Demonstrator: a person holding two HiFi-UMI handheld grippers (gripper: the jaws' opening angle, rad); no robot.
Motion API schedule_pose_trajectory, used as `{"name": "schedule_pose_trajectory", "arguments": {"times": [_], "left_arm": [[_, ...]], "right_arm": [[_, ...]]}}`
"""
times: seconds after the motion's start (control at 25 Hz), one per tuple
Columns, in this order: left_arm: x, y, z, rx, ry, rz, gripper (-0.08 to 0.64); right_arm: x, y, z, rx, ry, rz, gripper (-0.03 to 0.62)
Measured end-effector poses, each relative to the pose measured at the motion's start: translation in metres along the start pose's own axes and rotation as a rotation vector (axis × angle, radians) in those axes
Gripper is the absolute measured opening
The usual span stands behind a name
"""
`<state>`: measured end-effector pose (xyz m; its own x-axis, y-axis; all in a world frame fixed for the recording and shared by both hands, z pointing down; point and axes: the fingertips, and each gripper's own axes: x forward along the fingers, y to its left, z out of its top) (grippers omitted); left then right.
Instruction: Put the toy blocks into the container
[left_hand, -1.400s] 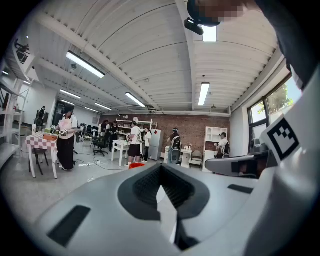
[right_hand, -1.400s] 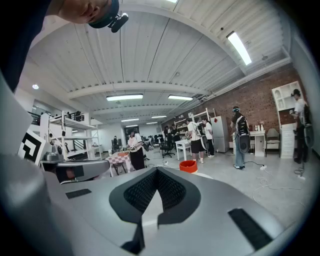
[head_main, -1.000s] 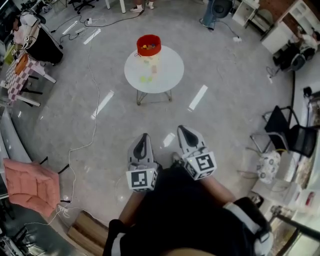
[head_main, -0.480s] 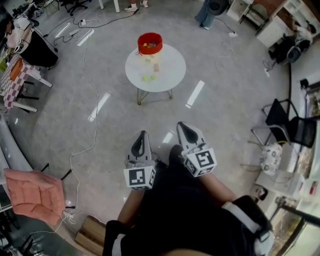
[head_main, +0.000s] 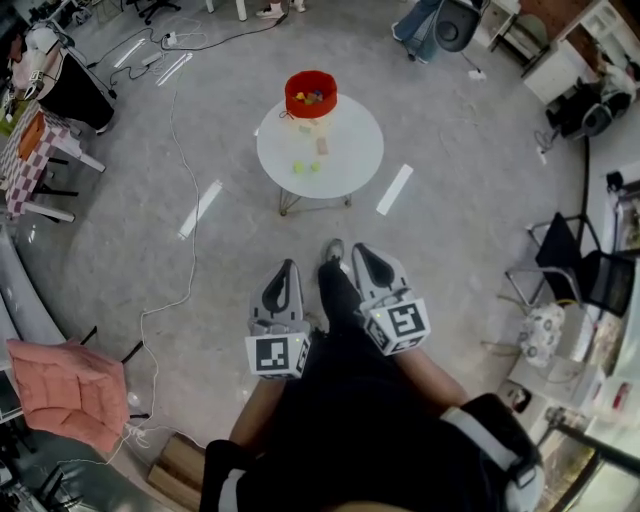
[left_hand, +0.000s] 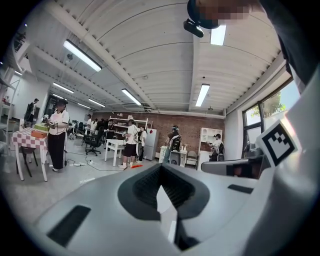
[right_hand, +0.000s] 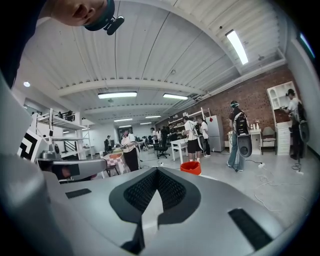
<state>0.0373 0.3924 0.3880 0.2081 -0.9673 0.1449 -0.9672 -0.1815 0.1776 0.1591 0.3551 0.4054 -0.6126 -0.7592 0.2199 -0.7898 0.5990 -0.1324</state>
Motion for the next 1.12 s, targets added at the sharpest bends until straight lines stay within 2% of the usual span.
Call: {"name": "schedule_pose_trajectory", "arguments": {"times": [0.28,0.64,0.92,1.12], "left_arm": [[0.087,0.025,0.015,0.005,0.025,-0.009,-0.011],[0.200,0.044,0.032,-0.004,0.046,0.004,-0.012],[0.267,0.062,0.042,0.020,0.065,0.043,-0.012],[0.297,0.079,0.043,0.002,0.081,0.048,-0.012]], "right_arm": [[0.078,-0.048,0.020,0.008,0.010,-0.002,-0.009],[0.172,-0.111,0.045,0.015,0.050,0.040,-0.009],[0.230,-0.149,0.047,0.018,0.109,0.066,-0.009],[0.262,-0.162,0.036,0.045,0.161,0.055,-0.009]]}}
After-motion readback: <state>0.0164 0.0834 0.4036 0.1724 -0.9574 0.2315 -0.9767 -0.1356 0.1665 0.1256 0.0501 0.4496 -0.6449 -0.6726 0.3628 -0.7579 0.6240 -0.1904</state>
